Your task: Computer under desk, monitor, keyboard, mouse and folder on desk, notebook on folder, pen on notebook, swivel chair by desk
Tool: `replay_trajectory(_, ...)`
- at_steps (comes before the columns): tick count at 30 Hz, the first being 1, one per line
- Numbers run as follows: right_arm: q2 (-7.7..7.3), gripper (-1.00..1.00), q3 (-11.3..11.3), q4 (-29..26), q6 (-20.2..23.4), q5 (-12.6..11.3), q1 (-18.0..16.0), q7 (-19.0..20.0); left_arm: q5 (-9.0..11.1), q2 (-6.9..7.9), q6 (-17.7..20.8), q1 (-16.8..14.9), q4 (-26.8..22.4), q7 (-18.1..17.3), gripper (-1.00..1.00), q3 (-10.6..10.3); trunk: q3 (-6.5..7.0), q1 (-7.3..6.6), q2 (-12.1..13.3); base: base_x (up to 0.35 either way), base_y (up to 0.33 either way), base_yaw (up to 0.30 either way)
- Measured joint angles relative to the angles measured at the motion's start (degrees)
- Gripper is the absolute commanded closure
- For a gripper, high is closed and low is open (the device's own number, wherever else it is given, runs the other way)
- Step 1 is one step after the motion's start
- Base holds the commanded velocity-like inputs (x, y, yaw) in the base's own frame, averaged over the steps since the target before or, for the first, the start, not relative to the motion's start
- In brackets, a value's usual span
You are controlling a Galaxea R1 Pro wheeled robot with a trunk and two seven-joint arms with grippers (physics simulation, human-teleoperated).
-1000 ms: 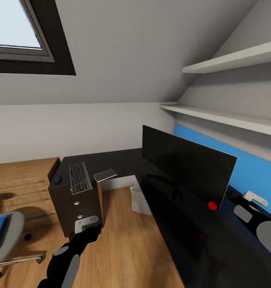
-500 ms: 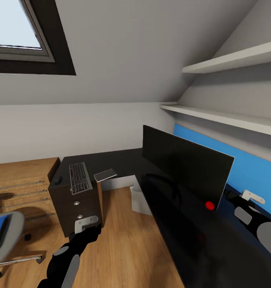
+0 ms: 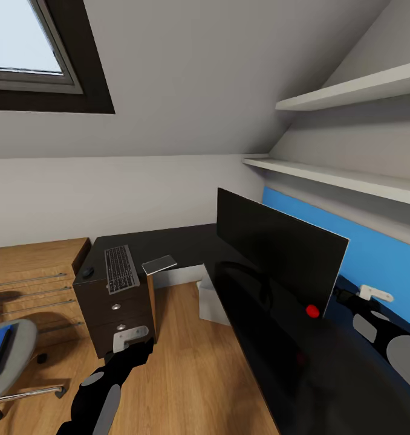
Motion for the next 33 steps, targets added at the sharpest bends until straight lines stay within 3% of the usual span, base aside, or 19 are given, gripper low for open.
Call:
replay_trajectory(8,0.36,-1.0,0.1,-0.07,0.0,0.36,0.0,0.0,0.0,0.0,0.0,0.03,0.02,0.0,-1.0,0.0,0.0,0.02,0.0,-0.168,0.0,0.0)
replay_trajectory(15,1.84,-1.0,-0.05,0.01,0.0,0.5,0.0,0.0,0.0,0.0,0.0,0.03,0.03,0.0,-1.0,0.0,0.0,0.0,0.0,-0.041,-0.001,0.0)
replay_trajectory(21,1.97,-1.0,-0.16,0.04,0.11,0.43,-0.02,-0.56,0.0,0.01,-0.02,0.03,0.14,0.0,-1.0,-0.17,0.0,0.0,0.0,0.001,-0.228,0.0)
replay_trajectory(24,2.02,-1.0,-0.29,-0.05,0.15,0.32,-0.01,-4.05,0.0,0.01,-0.01,0.03,0.36,0.0,-1.0,-0.23,0.0,0.0,-0.01,0.011,-0.137,0.0)
replay_trajectory(33,2.72,-1.0,-0.22,-0.26,0.0,0.42,0.0,-5.78,0.0,0.0,0.0,0.03,0.44,0.0,-1.0,-0.26,0.0,-0.01,-0.01,0.158,-0.027,0.0)
